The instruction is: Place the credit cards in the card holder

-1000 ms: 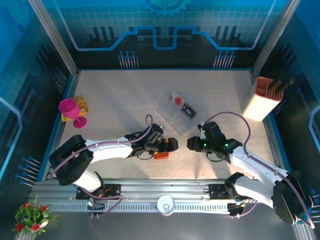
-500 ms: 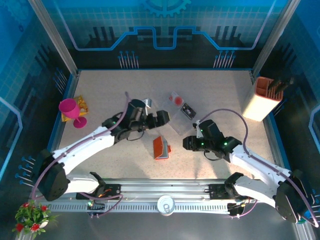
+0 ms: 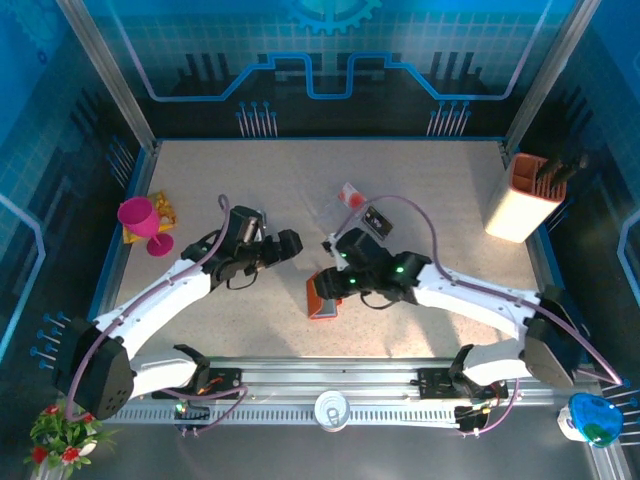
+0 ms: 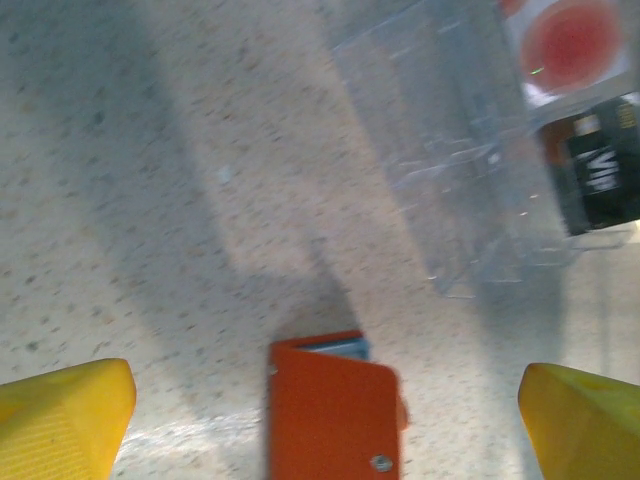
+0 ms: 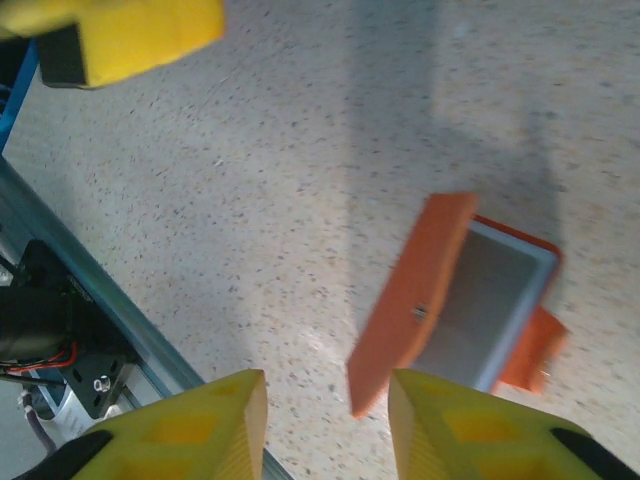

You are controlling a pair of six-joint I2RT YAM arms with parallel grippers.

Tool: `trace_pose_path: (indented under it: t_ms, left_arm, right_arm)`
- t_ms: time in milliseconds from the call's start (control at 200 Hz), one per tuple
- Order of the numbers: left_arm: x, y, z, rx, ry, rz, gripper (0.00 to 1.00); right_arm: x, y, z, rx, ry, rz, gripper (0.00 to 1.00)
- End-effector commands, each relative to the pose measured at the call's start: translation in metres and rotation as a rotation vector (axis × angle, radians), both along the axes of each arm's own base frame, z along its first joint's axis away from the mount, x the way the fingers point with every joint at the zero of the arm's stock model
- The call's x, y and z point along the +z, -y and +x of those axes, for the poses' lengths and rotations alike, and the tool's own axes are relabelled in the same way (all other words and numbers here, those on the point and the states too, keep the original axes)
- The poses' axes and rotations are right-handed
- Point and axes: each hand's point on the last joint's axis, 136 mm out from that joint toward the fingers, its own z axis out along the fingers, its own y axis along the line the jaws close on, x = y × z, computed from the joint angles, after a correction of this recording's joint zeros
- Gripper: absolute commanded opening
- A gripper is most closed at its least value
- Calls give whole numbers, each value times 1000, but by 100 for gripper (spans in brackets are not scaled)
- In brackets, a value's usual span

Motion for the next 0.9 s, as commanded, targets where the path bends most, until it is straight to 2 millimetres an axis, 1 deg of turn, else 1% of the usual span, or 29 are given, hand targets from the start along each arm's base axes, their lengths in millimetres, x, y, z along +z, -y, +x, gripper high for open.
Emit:
trace_pose_path:
  t_ms: [0, 75, 170, 280, 410, 550, 590, 610, 630, 715, 780, 895]
  left_arm:
    - [-12, -15, -9, 20, -29, 44, 99]
    - [-18, -18, -11, 22, -44, 55, 99]
    - [-23, -19, -12, 20, -53, 59, 99]
    - [-26, -18, -13, 6, -55, 60, 99]
    - [-28, -14, -13, -15, -58, 55, 99]
    - [-30, -10, -13, -47, -67, 50, 99]
    - [-30, -8, -13, -56, -69, 47, 99]
    - [-30, -7, -12, -61, -70, 45, 99]
    - [-31, -7, -12, -64, -72, 45, 99]
    - [-32, -2, -12, -87, -82, 42, 99]
    - [-35, 1, -13, -107, -94, 44, 99]
    - [-39, 10, -16, -154, -111, 67, 99]
  right_arm:
    - [-4, -21, -3, 46, 20, -45, 32]
    - [-10, -32, -6, 65, 17, -72, 25]
    - [-25, -34, -7, 60, -3, -108, 17]
    - [-41, -23, -6, 29, -18, -153, 8]
    - [-55, -7, -6, -10, -32, -185, 2]
    - [-72, 12, -7, -55, -56, -199, 0]
    - [-78, 16, -7, -67, -64, -197, 0]
    - [-78, 15, -5, -73, -65, -188, 0]
    - [-87, 21, -8, -78, -79, -201, 0]
    - [-102, 31, -7, -108, -99, -201, 0]
    - [-111, 35, -7, -126, -117, -188, 0]
    - [-120, 41, -8, -143, -140, -168, 0]
